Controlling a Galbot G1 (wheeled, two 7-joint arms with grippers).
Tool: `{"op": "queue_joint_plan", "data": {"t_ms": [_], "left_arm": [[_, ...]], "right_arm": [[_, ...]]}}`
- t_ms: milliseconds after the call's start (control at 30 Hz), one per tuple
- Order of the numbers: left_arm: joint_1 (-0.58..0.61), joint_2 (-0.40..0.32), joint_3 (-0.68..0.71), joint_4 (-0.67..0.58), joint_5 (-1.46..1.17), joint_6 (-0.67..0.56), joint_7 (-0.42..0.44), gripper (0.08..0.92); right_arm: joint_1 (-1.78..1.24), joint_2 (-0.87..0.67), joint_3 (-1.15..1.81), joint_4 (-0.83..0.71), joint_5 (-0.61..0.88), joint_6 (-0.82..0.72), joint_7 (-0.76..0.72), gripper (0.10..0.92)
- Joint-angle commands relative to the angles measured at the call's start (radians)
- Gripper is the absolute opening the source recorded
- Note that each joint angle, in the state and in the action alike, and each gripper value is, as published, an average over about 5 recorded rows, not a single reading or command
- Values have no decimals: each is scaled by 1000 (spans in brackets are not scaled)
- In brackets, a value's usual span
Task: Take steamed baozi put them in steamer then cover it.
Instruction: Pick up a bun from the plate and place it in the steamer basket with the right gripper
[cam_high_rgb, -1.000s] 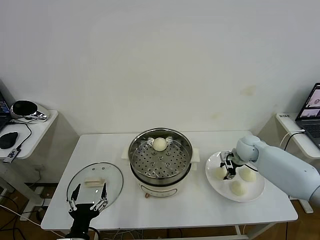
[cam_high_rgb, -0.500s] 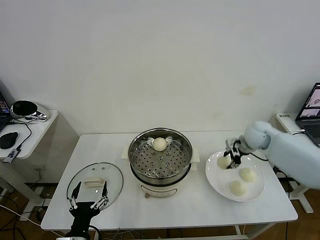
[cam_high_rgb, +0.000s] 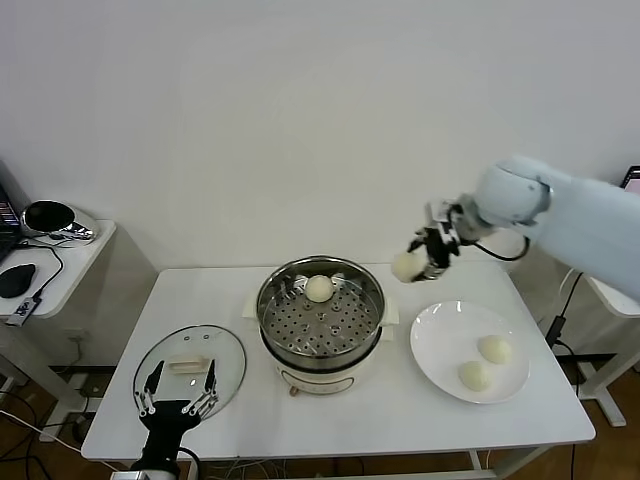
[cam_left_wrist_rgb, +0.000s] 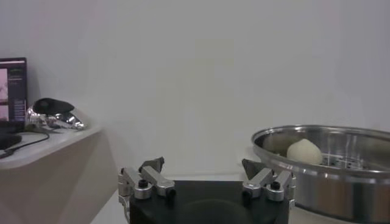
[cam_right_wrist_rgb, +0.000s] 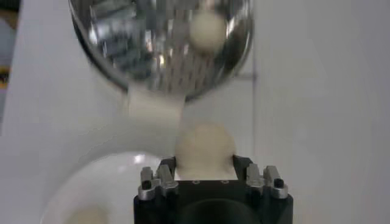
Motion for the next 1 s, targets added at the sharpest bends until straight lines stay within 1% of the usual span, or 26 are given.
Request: {"op": "queue_joint_plan", "data": {"t_ms": [33, 167, 333, 667, 1000], "left_arm": [[-5, -7, -2, -2, 1, 0, -2, 823], [-10, -16, -6, -12, 1, 2, -3, 823], [-10, -20, -8, -16, 2, 2, -3, 823], [-12, -23, -9, -16, 1, 0, -4, 823], [-19, -22, -5, -12, 0, -2, -4, 823]], "right_arm": [[39, 292, -101, 11, 273, -182, 178, 602], [-44, 369, -104, -61, 260, -192, 203, 602], [-125, 425, -99, -153, 209, -191, 209, 602], [-220, 485, -70, -278, 145, -186, 208, 602], [-275, 526, -50, -351, 119, -168, 224, 602]]}}
